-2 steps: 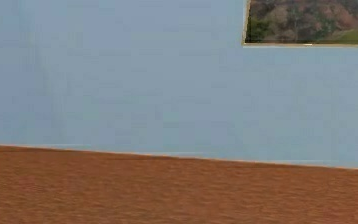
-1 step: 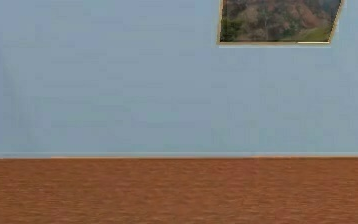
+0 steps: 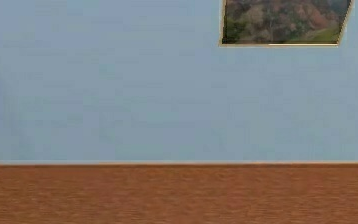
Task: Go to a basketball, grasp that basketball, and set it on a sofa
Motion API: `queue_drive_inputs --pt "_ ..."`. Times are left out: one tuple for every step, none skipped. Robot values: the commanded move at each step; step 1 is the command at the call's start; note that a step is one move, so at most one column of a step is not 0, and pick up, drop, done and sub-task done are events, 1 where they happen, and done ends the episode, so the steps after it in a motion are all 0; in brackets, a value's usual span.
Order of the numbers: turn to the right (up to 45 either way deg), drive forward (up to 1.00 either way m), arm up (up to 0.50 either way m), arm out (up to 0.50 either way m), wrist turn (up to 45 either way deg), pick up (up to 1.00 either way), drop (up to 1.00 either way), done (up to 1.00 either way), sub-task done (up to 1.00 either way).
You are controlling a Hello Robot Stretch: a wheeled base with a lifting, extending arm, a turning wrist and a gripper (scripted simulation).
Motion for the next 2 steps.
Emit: queue_drive_inputs --pt "0.0 0.5 0.0 0.0 0.0 0.0 0.0 0.0 0.0" --pt "45.0 0.0 0.0 0.0 0.0 0.0 0.0 0.0 0.0"
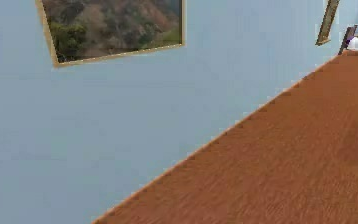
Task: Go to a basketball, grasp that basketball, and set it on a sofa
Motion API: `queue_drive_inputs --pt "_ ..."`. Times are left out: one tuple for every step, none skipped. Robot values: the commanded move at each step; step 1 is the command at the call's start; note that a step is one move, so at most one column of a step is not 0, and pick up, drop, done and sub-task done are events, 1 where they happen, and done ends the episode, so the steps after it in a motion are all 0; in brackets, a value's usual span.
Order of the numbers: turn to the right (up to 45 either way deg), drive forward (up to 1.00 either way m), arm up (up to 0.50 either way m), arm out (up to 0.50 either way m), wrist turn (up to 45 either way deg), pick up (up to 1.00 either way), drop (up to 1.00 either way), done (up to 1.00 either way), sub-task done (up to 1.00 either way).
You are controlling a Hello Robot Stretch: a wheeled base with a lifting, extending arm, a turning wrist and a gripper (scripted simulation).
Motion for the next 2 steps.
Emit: queue_drive_inputs --pt "45.0 0.0 0.0 0.0 0.0 0.0 0.0 0.0 0.0" --pt "9.0 0.0 0.0 0.0 0.0 0.0 0.0 0.0 0.0"
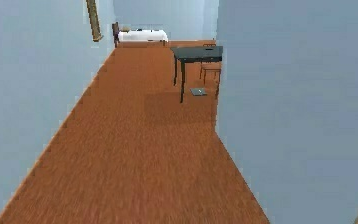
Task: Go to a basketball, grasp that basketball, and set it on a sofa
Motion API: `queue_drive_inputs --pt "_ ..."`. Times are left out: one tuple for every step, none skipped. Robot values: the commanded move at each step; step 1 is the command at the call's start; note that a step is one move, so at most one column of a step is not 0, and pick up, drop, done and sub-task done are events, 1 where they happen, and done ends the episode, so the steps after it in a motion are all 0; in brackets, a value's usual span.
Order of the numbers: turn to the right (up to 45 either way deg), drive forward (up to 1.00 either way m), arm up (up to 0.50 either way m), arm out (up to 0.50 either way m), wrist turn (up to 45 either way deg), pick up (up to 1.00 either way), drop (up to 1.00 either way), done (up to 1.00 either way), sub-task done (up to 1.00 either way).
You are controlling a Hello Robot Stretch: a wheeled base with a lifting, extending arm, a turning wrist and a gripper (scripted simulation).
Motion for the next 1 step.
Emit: queue_drive_inputs --pt "0.0 0.55 0.0 0.0 0.0 0.0 0.0 0.0 0.0"
